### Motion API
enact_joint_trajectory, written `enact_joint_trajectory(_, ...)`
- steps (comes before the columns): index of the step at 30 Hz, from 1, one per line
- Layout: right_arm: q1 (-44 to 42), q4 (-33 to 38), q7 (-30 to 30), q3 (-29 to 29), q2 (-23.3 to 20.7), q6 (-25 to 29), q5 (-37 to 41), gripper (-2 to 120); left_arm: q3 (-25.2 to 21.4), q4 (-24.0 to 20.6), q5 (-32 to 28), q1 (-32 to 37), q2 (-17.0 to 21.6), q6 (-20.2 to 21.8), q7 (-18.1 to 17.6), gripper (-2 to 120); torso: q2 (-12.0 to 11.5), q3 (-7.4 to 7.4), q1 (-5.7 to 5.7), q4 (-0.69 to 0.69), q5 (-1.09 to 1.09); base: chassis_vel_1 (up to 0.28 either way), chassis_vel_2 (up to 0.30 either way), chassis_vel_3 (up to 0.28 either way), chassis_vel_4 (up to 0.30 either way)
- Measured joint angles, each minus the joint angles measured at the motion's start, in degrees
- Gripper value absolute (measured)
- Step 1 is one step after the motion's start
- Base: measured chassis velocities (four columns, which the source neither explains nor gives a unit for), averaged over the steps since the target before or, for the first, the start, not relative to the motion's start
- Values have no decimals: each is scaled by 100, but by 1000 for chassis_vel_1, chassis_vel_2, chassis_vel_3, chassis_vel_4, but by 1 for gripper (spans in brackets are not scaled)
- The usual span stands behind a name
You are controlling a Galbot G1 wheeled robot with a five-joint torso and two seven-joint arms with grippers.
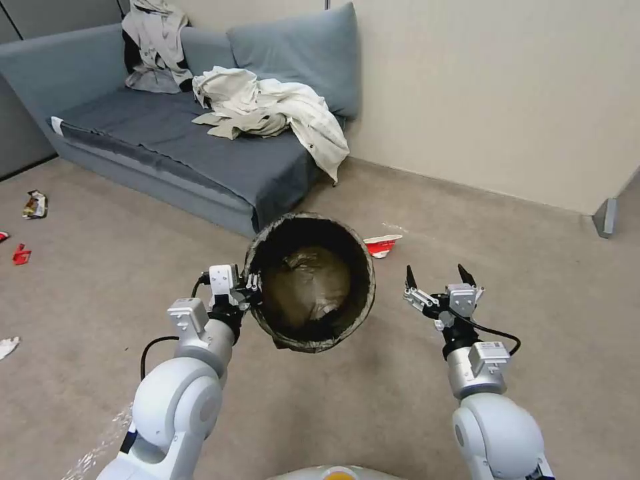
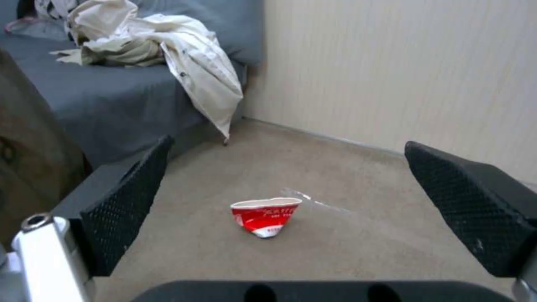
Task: Pick up the trash can from the floor.
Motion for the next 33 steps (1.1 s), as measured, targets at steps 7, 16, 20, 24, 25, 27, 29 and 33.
enact_joint_trajectory(7,-19,12,0,14,-4,12,14,100,-11,-119,83,40,-27,1,-1,2,0,0,0,0,0,0,0,0,0)
enact_joint_trajectory(16,-23,18,0,16,0,15,14,100,-10,-184,142,62,-40,49,-3,2,0,0,0,0,0,0,0,0,0)
enact_joint_trajectory(20,-25,18,0,17,1,18,14,100,-8,-224,194,95,-59,53,-3,2,0,0,0,1,0,0,0,0,0)
enact_joint_trajectory(24,-24,14,0,17,6,24,14,100,-11,-255,215,106,-64,65,-2,2,0,0,0,0,0,0,0,0,0)
enact_joint_trajectory(25,-24,14,0,17,6,24,14,100,-11,-255,215,106,-64,65,-2,2,0,0,0,0,0,0,0,0,0)
enact_joint_trajectory(27,-24,8,0,16,14,29,14,100,-29,-279,218,107,-63,92,-2,2,0,0,0,0,0,0,0,0,0)
enact_joint_trajectory(29,-23,1,0,15,17,33,11,100,-37,-290,221,107,-61,102,-2,2,0,0,0,0,0,0,0,0,0)
enact_joint_trajectory(33,-23,-1,0,16,21,35,9,100,-38,-298,224,105,-64,112,-2,2,0,0,0,0,0,0,0,0,0)
